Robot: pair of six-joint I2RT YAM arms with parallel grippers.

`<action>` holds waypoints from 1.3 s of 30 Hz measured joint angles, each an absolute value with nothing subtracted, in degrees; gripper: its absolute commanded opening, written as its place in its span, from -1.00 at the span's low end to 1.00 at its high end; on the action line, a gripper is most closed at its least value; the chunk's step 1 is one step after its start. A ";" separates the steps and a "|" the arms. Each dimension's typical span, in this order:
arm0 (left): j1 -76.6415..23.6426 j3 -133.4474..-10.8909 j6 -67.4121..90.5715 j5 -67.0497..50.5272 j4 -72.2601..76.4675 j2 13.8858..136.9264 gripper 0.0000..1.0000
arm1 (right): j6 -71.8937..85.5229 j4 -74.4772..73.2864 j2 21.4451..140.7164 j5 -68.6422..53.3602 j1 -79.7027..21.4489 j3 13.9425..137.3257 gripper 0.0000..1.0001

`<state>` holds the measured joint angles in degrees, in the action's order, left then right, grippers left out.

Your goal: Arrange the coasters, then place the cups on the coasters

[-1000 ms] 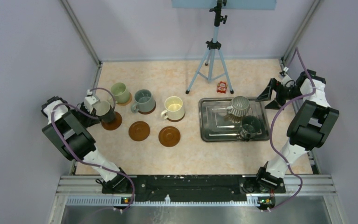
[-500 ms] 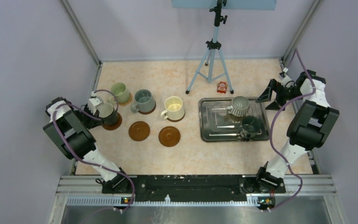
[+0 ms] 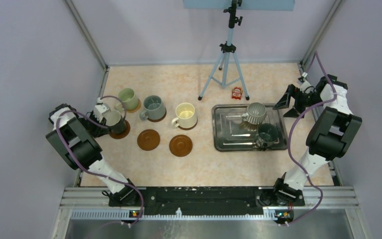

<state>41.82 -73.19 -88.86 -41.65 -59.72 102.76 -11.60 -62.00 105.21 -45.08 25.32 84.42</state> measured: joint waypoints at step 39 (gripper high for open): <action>32.91 -107.18 -80.01 -34.74 -77.76 102.19 0.97 | -11.38 -62.65 105.69 -46.85 25.32 85.47 0.77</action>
<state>32.91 -107.18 -80.01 -34.74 -77.76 102.19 -11.38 -62.65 105.69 -46.85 25.32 85.47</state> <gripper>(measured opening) 0.987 0.886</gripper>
